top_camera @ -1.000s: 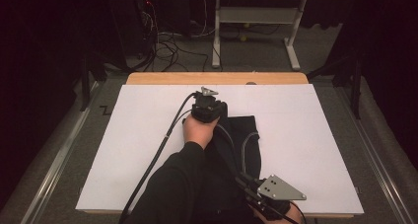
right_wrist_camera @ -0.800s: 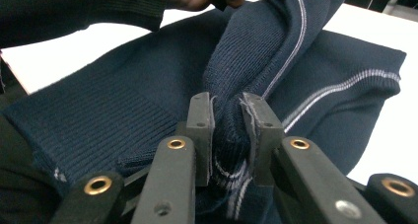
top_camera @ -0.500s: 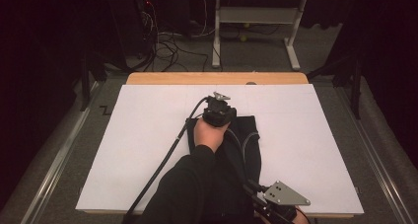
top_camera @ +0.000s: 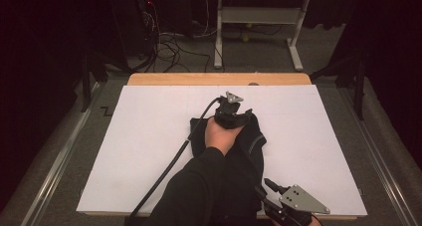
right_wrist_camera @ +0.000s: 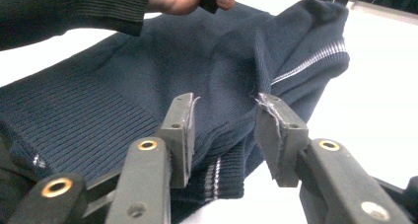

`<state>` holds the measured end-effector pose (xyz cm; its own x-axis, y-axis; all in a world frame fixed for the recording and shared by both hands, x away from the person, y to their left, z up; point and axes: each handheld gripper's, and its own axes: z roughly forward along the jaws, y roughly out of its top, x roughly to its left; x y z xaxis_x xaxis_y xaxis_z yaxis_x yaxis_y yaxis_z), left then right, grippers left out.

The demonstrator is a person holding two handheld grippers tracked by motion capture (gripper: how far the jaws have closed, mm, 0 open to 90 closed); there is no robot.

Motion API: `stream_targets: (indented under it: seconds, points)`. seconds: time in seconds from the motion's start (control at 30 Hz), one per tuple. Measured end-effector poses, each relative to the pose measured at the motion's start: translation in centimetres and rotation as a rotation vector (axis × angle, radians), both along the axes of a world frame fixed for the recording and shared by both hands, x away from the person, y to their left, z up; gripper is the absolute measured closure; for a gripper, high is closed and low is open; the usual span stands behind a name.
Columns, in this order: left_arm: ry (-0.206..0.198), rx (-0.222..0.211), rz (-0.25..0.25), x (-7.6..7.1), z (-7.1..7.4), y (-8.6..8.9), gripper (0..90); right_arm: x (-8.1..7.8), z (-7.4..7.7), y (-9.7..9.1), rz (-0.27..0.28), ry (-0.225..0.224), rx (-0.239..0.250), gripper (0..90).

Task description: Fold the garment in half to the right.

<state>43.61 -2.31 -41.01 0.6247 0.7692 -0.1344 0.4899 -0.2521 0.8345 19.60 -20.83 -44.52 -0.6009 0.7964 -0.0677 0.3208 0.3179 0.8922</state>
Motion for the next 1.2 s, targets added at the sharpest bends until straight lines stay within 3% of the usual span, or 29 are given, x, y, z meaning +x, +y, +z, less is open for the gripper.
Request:
stream_targets:
  seconds: [0.17,0.33,0.47,0.6,0.67,0.73,0.9,1.07,1.2]
  points:
    - [-0.006,0.012,-0.029,-0.3,0.3,0.5,35.0,0.1,0.0,0.0,0.003,-0.002,0.007,56.8]
    - [-0.014,-0.002,-0.042,-1.0,0.2,1.2,28.7,0.1,-0.1,0.2,0.01,0.002,0.006,55.5]
    - [0.003,-0.007,-0.053,-1.6,-0.2,2.6,21.2,0.3,-0.2,0.3,0.015,0.004,0.002,54.4]
    - [0.023,-0.045,-0.089,-2.2,-0.7,4.5,17.6,0.4,-0.3,0.3,0.015,0.005,0.002,53.5]
    - [0.026,-0.041,-0.098,-2.7,-1.0,5.5,17.1,0.4,-0.3,0.3,0.015,0.006,0.004,53.3]
    - [0.04,-0.04,-0.089,-3.0,-1.4,6.5,11.5,0.4,-0.3,0.4,0.011,0.009,0.007,52.8]
    - [0.028,-0.054,-0.085,-4.2,-2.1,9.3,11.1,0.6,-0.4,0.4,0.009,0.011,0.005,51.8]
    - [0.025,-0.069,-0.059,-5.6,-2.9,12.3,0.1,0.6,-0.5,0.6,0.005,0.015,0.002,51.7]
    - [0.018,-0.064,-0.049,-6.8,-3.5,14.4,0.0,0.7,-0.5,0.9,0.008,0.017,-0.005,51.8]
